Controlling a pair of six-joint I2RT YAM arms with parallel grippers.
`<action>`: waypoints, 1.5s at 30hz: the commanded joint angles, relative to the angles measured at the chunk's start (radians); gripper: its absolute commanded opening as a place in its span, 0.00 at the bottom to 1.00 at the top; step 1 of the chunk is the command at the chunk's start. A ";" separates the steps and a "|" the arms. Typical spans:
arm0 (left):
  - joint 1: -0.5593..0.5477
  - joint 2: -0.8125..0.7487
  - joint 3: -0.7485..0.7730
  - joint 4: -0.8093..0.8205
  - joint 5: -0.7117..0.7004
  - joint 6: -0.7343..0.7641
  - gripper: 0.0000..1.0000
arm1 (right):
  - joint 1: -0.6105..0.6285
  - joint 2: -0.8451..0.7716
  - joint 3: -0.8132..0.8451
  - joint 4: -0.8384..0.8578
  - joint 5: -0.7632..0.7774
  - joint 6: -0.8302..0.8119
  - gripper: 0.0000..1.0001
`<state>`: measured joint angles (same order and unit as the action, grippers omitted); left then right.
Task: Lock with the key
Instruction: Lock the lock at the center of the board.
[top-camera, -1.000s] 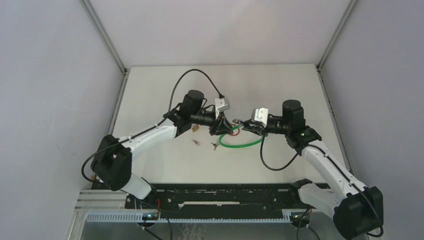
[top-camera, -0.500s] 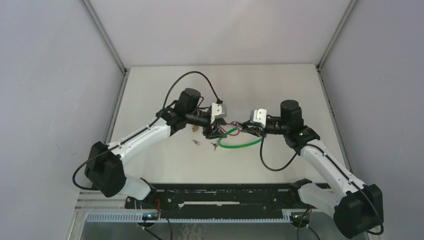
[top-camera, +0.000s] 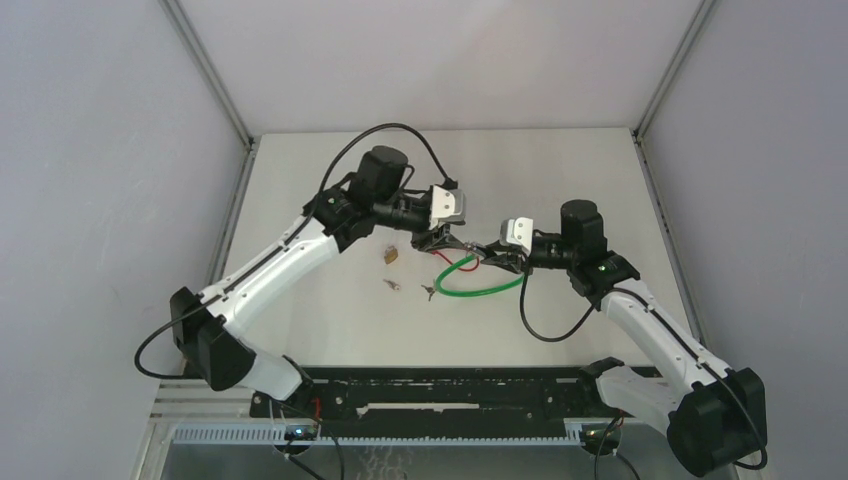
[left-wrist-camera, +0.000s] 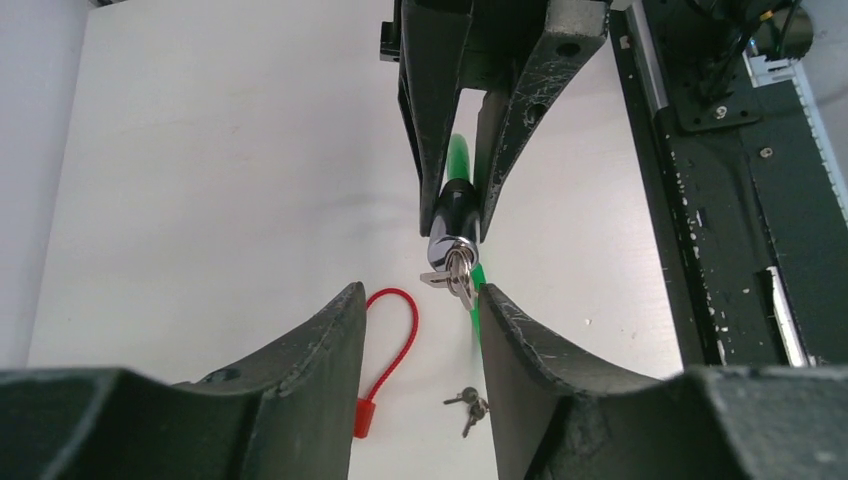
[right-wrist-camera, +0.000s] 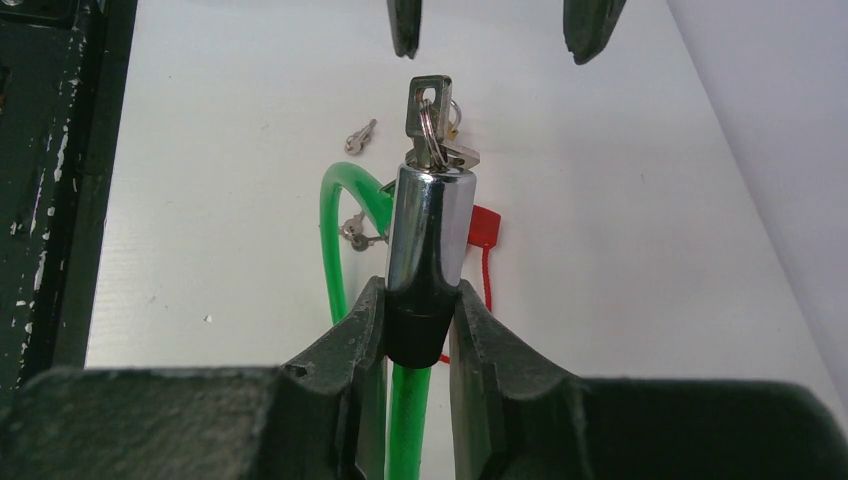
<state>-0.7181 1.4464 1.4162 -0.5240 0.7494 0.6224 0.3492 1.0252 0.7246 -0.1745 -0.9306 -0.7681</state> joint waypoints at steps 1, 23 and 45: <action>-0.025 0.034 0.091 -0.093 -0.052 0.106 0.49 | 0.003 0.014 -0.019 -0.043 0.020 0.001 0.00; -0.079 0.080 0.160 -0.156 -0.126 0.221 0.37 | 0.003 0.018 -0.019 -0.047 0.022 0.009 0.00; -0.221 0.089 0.160 -0.256 -0.502 0.645 0.00 | 0.000 0.038 -0.008 -0.058 0.020 0.018 0.00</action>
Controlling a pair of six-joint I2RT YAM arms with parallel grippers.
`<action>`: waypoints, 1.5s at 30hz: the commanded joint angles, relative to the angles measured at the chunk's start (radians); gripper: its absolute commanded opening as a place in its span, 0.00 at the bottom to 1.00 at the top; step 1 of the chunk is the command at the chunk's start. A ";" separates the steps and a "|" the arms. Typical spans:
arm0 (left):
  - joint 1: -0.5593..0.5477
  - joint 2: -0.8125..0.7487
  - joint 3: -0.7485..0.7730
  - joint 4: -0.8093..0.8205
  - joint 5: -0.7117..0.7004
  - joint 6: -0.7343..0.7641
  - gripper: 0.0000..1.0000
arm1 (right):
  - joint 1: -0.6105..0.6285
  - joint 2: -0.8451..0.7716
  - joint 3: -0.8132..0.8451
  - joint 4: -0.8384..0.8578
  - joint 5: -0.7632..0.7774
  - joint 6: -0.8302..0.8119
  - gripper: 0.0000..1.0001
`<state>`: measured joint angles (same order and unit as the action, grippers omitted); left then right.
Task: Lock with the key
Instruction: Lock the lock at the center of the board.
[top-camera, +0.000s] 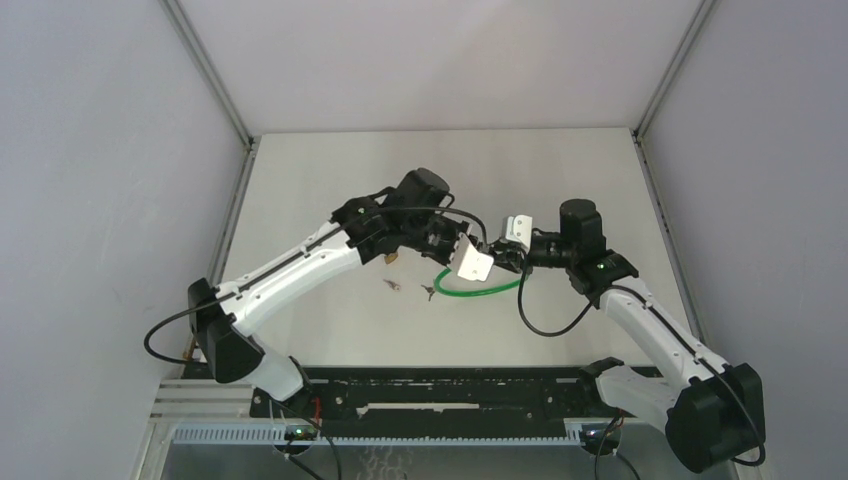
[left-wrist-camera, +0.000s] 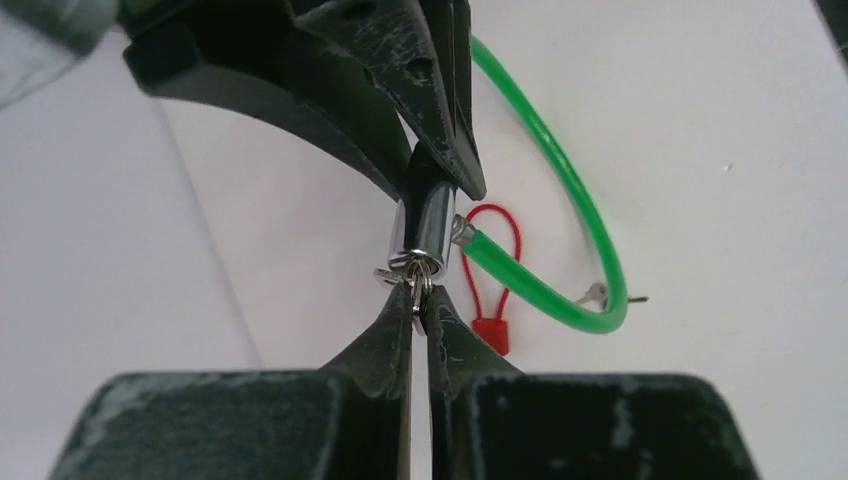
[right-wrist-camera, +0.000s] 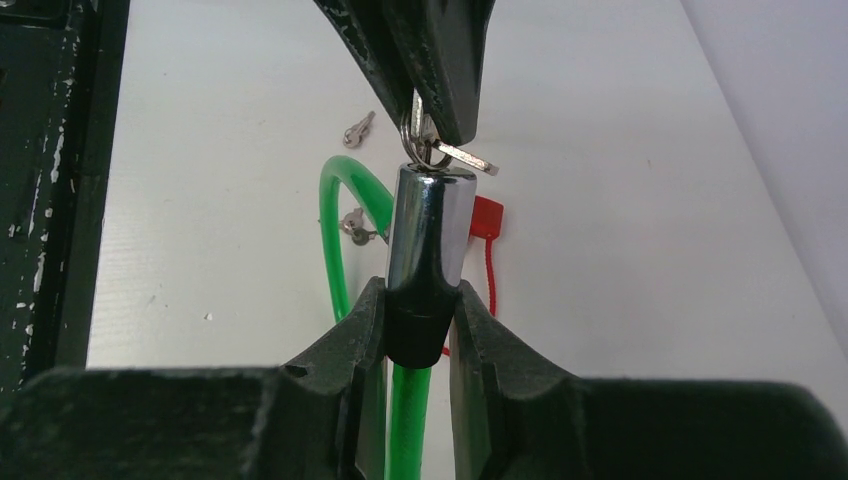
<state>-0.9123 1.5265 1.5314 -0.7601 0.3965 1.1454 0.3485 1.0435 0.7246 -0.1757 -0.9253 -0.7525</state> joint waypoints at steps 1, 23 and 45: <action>-0.036 0.007 0.037 -0.013 -0.183 0.144 0.00 | 0.000 0.021 -0.008 -0.055 0.013 0.005 0.00; -0.177 -0.066 -0.250 0.416 -0.676 0.234 0.15 | -0.017 0.024 -0.003 -0.034 0.006 0.049 0.00; -0.206 -0.176 -0.485 0.654 -0.811 0.188 0.50 | -0.034 0.032 -0.001 -0.039 0.004 0.059 0.00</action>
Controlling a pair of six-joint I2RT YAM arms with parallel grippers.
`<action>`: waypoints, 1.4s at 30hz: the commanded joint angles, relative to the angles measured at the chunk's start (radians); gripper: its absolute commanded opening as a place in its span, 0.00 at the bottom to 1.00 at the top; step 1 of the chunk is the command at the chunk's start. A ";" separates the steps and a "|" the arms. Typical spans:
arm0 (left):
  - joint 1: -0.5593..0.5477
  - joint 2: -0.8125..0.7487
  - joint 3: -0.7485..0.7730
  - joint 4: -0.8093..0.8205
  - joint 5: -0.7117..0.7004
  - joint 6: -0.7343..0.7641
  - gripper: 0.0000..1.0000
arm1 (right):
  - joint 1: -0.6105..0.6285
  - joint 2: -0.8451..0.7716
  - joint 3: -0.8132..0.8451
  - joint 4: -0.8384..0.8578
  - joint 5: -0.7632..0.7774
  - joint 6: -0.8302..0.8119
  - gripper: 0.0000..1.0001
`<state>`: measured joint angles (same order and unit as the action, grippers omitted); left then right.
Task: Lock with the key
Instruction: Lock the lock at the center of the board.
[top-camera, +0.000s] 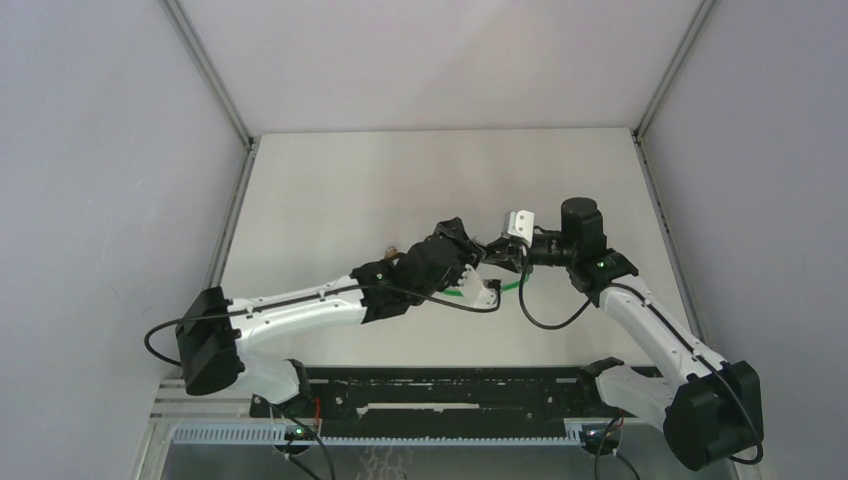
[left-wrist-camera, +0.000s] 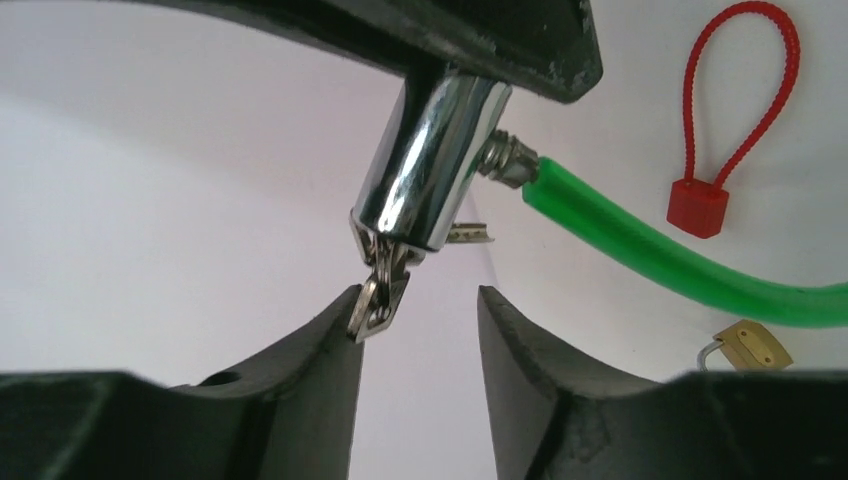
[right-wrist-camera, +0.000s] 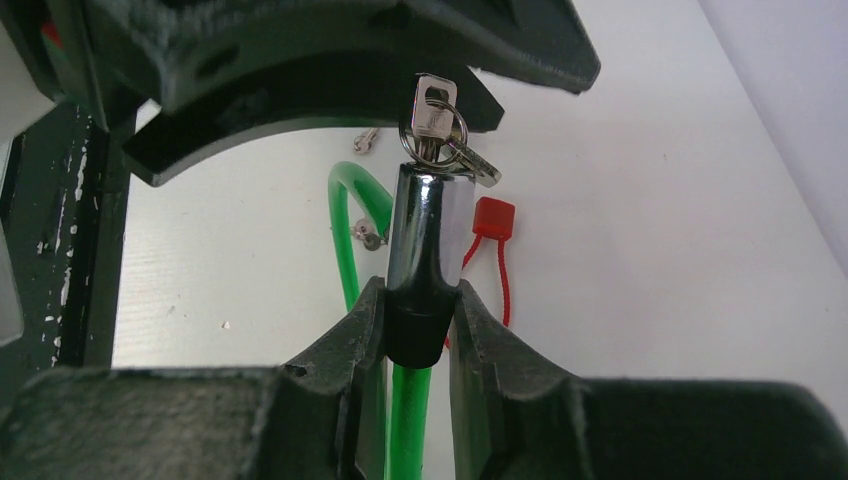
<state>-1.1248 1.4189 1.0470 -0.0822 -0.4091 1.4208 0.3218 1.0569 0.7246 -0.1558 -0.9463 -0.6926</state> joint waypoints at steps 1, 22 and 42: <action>0.008 -0.074 0.003 -0.047 0.008 -0.112 0.56 | -0.007 0.018 -0.002 -0.060 0.024 -0.002 0.00; 0.371 -0.180 -0.027 -0.163 0.983 -0.936 0.80 | -0.015 0.021 -0.002 -0.065 0.009 0.017 0.00; 0.384 0.027 -0.068 0.083 1.098 -1.237 0.10 | -0.019 0.010 -0.017 -0.060 -0.030 0.024 0.00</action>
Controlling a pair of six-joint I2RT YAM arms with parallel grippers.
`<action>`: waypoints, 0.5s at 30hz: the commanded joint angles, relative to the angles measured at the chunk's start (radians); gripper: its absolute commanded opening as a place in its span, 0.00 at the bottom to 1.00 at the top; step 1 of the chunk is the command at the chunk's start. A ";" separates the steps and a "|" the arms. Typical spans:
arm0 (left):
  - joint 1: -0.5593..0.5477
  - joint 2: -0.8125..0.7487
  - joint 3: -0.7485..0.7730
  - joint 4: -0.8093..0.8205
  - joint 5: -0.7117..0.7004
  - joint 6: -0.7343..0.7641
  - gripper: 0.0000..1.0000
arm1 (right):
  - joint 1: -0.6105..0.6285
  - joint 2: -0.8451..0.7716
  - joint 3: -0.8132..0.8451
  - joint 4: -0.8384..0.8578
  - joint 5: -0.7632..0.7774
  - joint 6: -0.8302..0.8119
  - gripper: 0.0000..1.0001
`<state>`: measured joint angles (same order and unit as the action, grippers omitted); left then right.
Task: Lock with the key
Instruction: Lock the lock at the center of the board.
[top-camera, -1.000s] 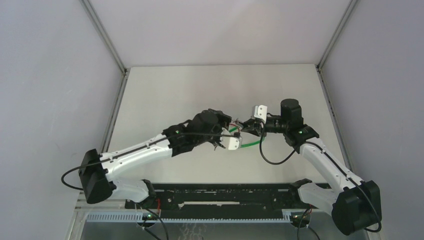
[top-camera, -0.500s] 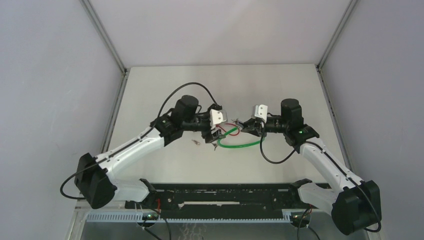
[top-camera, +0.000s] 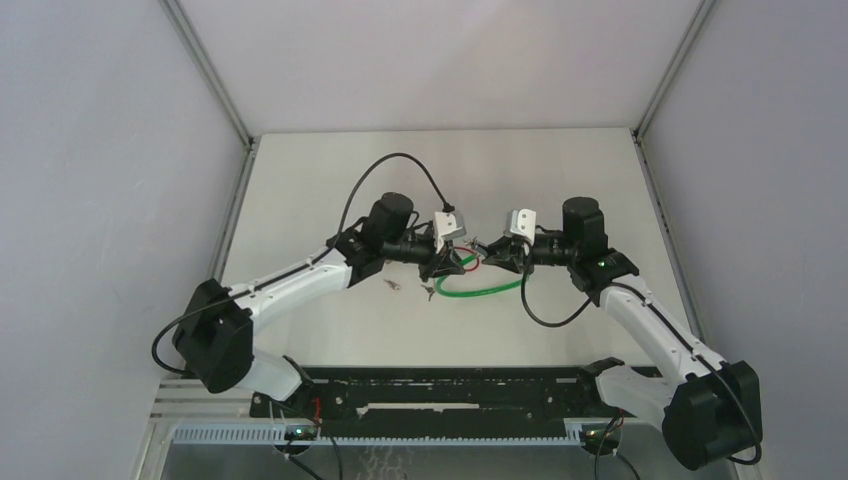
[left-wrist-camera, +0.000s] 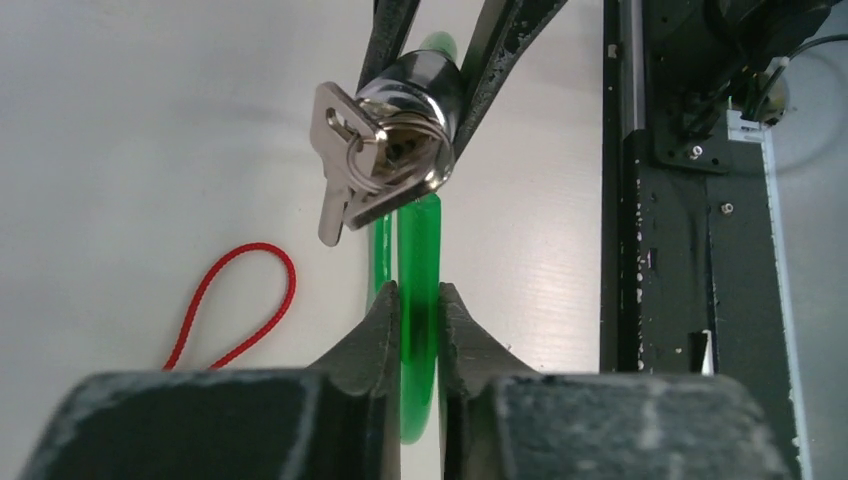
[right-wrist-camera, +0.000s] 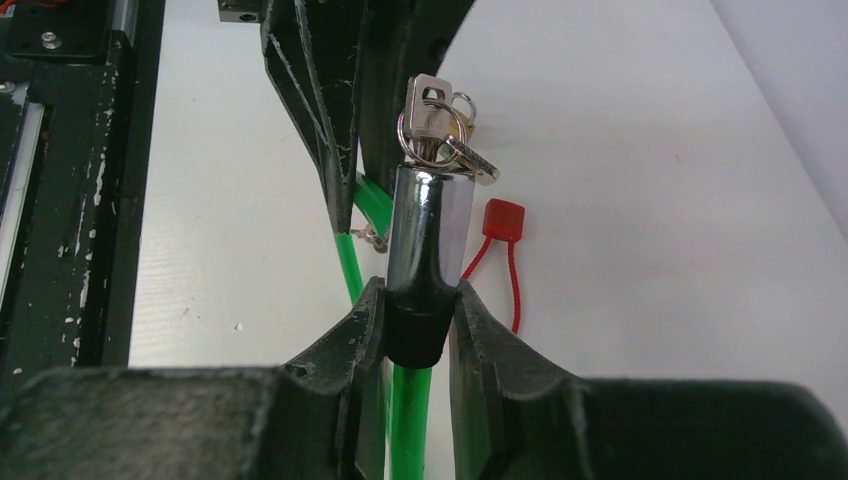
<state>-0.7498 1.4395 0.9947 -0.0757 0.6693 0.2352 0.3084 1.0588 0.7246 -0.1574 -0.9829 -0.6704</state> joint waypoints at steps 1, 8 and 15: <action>0.013 0.007 -0.018 0.086 0.017 -0.059 0.02 | -0.005 0.007 -0.019 -0.061 -0.001 -0.003 0.00; 0.062 0.010 -0.034 0.209 0.063 -0.167 0.01 | 0.028 -0.057 -0.076 -0.006 0.018 -0.040 0.00; 0.064 0.043 0.023 0.226 0.116 -0.211 0.00 | 0.100 -0.042 -0.095 0.043 0.161 -0.045 0.00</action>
<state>-0.7033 1.4685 0.9688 0.0372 0.7719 0.0929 0.3519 0.9916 0.6655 -0.0734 -0.8951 -0.6868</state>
